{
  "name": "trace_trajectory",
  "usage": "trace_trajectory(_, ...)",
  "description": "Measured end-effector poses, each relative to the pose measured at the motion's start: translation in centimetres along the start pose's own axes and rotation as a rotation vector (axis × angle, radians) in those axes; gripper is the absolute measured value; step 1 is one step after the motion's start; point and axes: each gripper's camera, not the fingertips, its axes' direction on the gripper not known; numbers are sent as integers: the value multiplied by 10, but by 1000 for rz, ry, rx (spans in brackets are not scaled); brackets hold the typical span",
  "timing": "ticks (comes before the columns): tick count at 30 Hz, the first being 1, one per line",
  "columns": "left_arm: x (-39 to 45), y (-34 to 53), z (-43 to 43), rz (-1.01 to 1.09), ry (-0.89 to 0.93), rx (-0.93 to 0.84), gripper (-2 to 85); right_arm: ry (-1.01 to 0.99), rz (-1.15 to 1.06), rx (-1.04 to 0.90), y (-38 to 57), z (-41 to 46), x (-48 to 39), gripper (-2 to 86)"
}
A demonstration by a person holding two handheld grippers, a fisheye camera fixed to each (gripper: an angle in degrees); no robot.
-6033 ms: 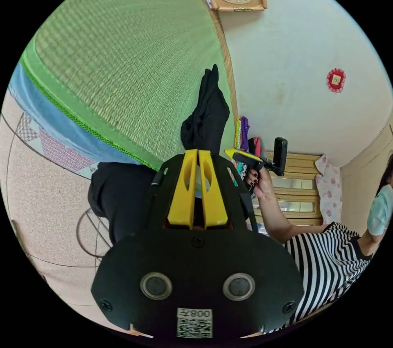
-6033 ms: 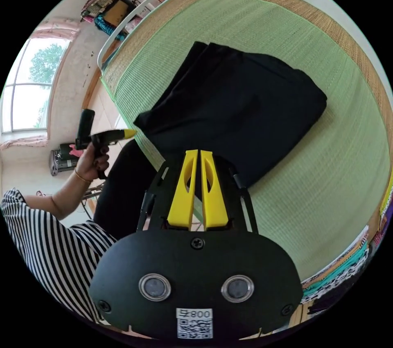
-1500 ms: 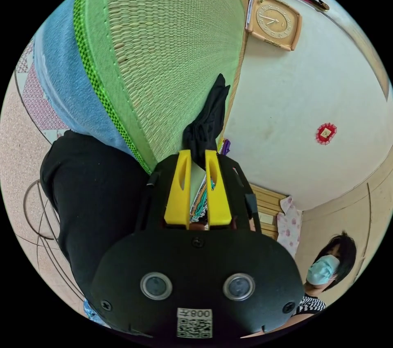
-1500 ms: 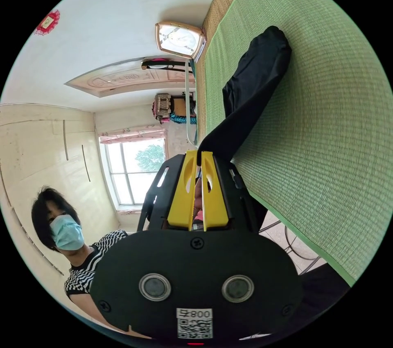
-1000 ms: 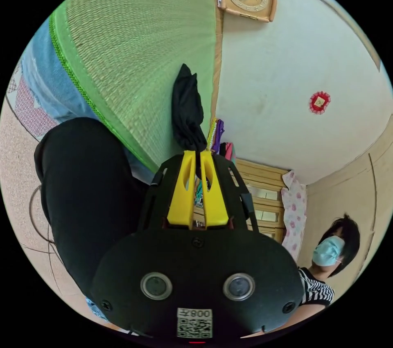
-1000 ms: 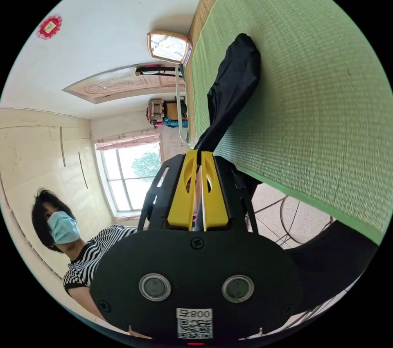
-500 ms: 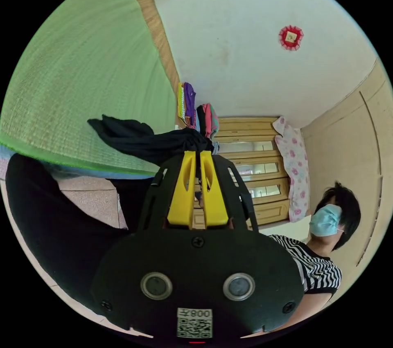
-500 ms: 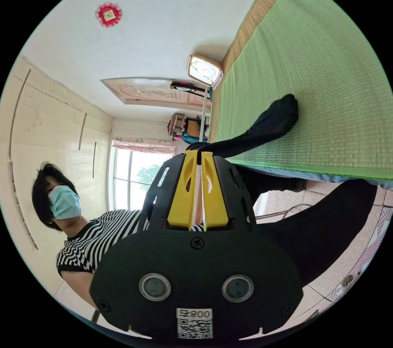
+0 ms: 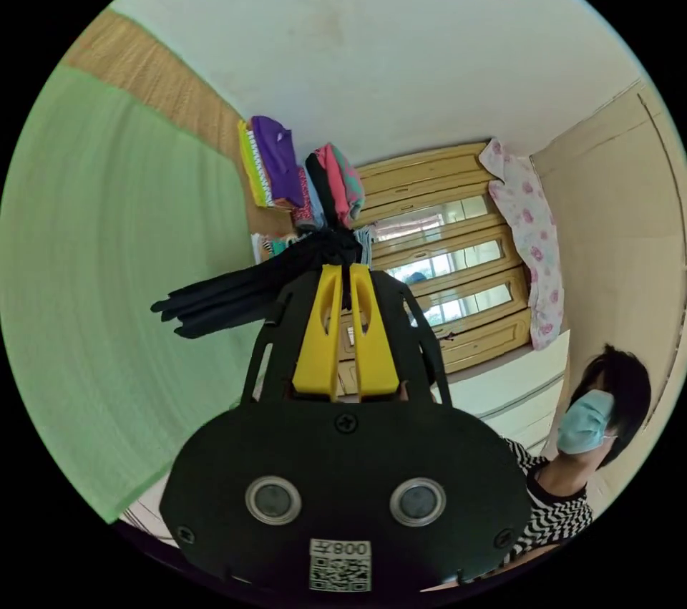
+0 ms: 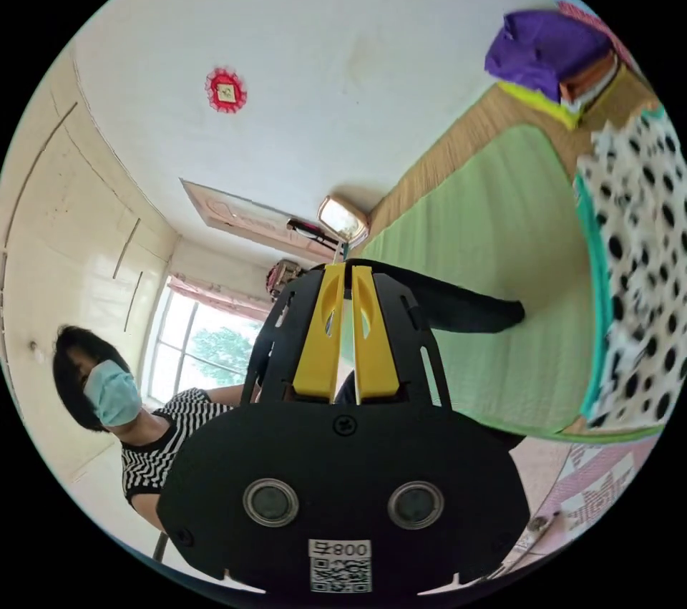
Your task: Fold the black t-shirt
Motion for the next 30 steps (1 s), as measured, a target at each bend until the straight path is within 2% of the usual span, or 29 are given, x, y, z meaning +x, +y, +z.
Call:
trace_trajectory(5,34,-64,139,197,51,-40,19,127,-131,115,-63,-115,-55,13)
trace_trajectory(9,44,-81,231,293,89,-89,20,209,-162,186,-68,-189,-73,14)
trace_trajectory(12,28,-78,310,294,109,-171,20,275,-117,229,-51,-241,-56,14)
trace_trajectory(14,-2,-68,376,242,61,-277,19,331,6,244,-26,-272,-13,14)
trace_trajectory(19,-68,-42,487,91,-35,-538,18,369,349,238,35,-307,98,14)
trace_trajectory(22,-81,-38,524,91,-29,-579,16,338,363,268,53,-320,114,13)
trace_trajectory(30,-105,-38,614,118,-81,-655,17,486,375,178,49,-337,113,13)
